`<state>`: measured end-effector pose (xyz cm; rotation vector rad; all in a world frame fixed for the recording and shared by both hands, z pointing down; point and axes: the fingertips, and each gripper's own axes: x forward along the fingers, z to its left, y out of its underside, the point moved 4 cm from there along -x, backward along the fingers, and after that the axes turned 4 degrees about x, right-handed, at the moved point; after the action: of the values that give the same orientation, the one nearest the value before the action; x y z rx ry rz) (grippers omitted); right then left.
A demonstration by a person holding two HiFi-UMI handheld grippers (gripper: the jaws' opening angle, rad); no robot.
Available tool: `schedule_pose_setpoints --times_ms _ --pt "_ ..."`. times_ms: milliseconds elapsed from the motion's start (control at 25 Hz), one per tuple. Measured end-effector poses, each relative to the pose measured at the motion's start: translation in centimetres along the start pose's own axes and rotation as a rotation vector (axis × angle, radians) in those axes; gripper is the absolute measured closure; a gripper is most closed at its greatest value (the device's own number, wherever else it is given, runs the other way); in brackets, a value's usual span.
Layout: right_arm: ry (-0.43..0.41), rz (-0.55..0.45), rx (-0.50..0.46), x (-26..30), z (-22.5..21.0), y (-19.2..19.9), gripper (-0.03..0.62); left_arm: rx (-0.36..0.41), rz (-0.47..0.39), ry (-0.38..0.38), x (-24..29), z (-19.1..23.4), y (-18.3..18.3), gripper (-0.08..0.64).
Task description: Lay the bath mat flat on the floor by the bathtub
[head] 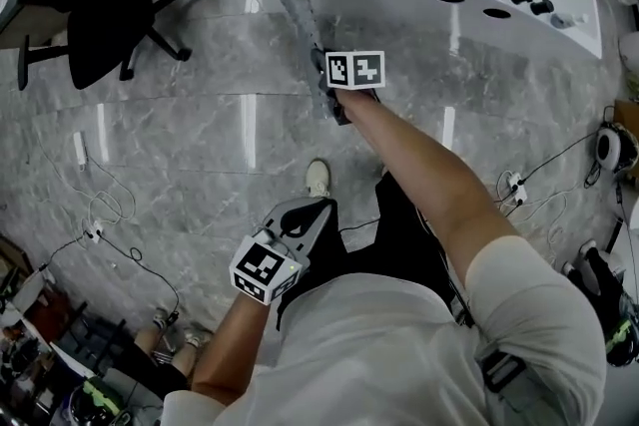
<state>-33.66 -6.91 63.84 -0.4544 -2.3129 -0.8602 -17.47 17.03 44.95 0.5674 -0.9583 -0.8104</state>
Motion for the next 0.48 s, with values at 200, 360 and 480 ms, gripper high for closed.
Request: schedule_pose_setpoints --times_ms 200,360,480 --pt "0.021 0.015 -0.019 2.3 -7.3 0.1 0.548 -0.045 0.019 0.037 4.6 0.1 0.1 0.541" --pt "0.070 0.005 -0.033 1.6 -14.0 0.2 0.548 -0.040 0.044 0.072 8.4 0.6 0.2 0.541" --pt "0.112 -0.015 -0.014 0.0 -18.7 0.6 0.548 -0.025 0.077 0.103 10.9 0.8 0.5 0.541"
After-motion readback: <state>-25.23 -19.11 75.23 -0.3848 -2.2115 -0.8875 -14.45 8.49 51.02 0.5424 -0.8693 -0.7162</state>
